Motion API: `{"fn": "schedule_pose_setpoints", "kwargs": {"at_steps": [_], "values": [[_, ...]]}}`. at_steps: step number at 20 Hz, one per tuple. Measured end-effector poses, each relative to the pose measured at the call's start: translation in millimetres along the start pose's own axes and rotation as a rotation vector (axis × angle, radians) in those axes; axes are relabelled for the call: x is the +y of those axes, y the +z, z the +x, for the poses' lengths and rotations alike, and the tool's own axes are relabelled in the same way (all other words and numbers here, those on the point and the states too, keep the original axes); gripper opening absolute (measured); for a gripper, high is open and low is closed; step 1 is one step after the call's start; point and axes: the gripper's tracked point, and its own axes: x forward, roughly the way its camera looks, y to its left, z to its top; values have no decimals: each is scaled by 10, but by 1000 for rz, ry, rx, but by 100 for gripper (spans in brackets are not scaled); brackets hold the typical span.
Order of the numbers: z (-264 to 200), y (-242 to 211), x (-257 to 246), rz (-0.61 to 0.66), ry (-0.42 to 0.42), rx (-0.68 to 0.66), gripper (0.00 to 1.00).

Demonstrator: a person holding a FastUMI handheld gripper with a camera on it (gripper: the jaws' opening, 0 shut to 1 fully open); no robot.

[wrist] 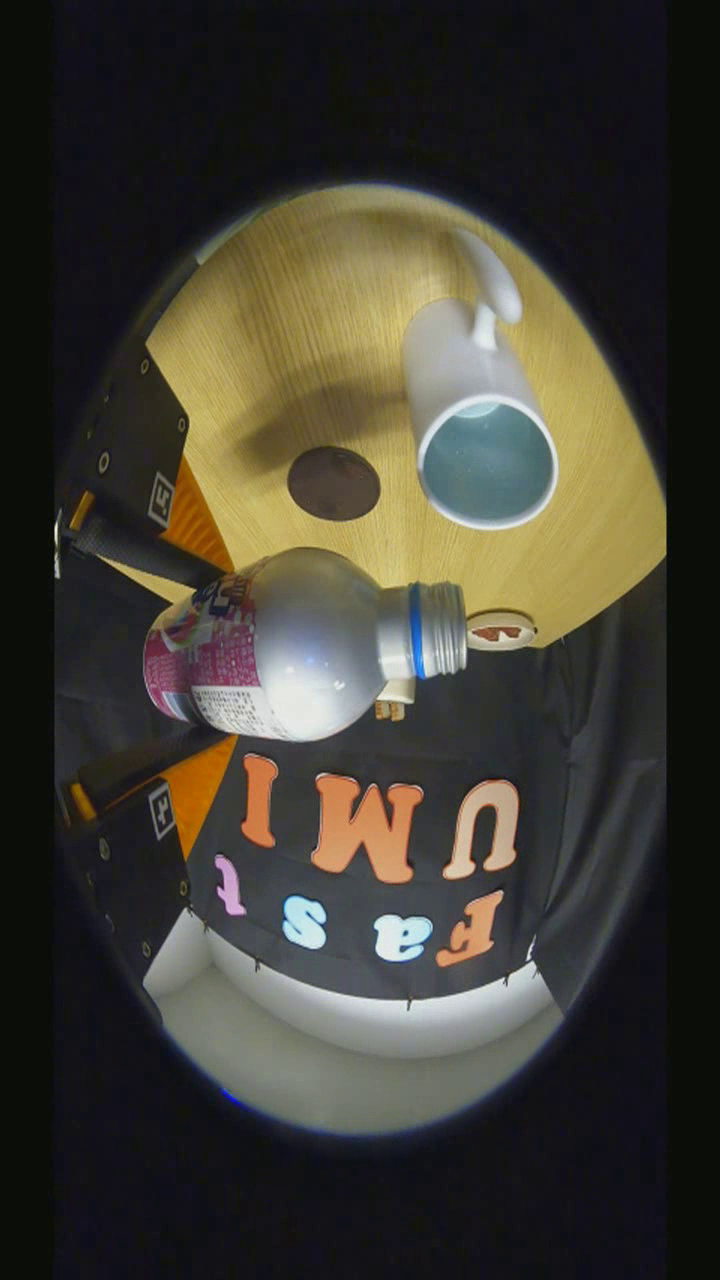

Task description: Take the bottle from table, then pour the juice into the cup, finally place the bottle on the coaster

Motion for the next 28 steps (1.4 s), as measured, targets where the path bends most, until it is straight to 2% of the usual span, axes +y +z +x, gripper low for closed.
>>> {"fn": "schedule_pose_setpoints", "kwargs": {"at_steps": [14,28], "values": [[-5,101,-41,-136,-16,-30,77],[6,109,-69,-170,-14,-30,77]]}}
